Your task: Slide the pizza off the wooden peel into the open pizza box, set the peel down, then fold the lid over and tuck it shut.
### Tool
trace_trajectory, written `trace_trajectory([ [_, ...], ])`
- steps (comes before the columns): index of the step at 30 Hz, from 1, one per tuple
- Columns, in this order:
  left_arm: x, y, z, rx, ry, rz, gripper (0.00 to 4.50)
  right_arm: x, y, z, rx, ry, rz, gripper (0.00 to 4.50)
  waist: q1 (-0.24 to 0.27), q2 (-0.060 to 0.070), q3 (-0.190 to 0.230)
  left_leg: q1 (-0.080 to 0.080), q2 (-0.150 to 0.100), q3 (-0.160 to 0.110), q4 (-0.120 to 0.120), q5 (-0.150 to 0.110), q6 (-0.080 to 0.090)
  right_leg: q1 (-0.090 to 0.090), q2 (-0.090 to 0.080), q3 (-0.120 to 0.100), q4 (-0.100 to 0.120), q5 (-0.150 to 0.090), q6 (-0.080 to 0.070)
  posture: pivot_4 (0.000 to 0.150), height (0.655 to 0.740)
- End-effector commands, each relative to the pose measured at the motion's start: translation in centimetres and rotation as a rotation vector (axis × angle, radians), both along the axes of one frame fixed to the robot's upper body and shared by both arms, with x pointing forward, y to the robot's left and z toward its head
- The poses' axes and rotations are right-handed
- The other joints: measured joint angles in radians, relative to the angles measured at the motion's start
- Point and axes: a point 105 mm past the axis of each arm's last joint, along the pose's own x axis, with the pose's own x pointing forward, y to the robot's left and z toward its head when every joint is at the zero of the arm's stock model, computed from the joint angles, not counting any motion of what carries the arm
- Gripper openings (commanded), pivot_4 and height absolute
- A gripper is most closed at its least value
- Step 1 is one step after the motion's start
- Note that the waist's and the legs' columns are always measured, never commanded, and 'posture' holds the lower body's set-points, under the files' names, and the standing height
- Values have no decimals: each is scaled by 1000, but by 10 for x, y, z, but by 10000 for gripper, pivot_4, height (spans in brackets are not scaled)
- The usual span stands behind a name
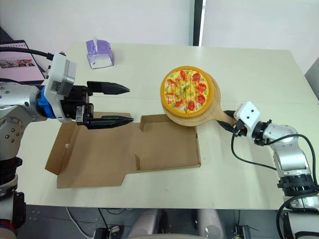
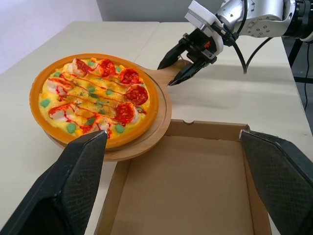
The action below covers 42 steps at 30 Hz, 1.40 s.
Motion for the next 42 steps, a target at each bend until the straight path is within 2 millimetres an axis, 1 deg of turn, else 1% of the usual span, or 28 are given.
trace_trajectory([
  [1,-6,-1,13,7,-58,-18,45000,2,5,36,27,-153,28,16315,0,0,0,0,0,0,0,0,0,0,0,0,0,0,0,1500,7400],
  [9,-6,-3,12,5,-59,-23,45000,0,7,34,27,-172,35,16315,0,0,0,0,0,0,0,0,0,0,0,0,0,0,0,1500,7400],
  [15,-8,-2,11,6,-56,-22,45000,1,4,31,-20,-209,33,16315,0,0,0,0,0,0,0,0,0,0,0,0,0,0,0,1500,7400],
  [29,-5,-2,12,4,-63,-2,45000,5,7,25,-48,-172,55,16315,0,0,0,0,0,0,0,0,0,0,0,0,1,0,0,1500,7400],
  [42,-6,0,11,4,-68,11,45000,6,15,32,-46,-211,80,16315,0,0,0,1,0,0,0,0,0,0,0,0,1,0,0,1500,7400],
])
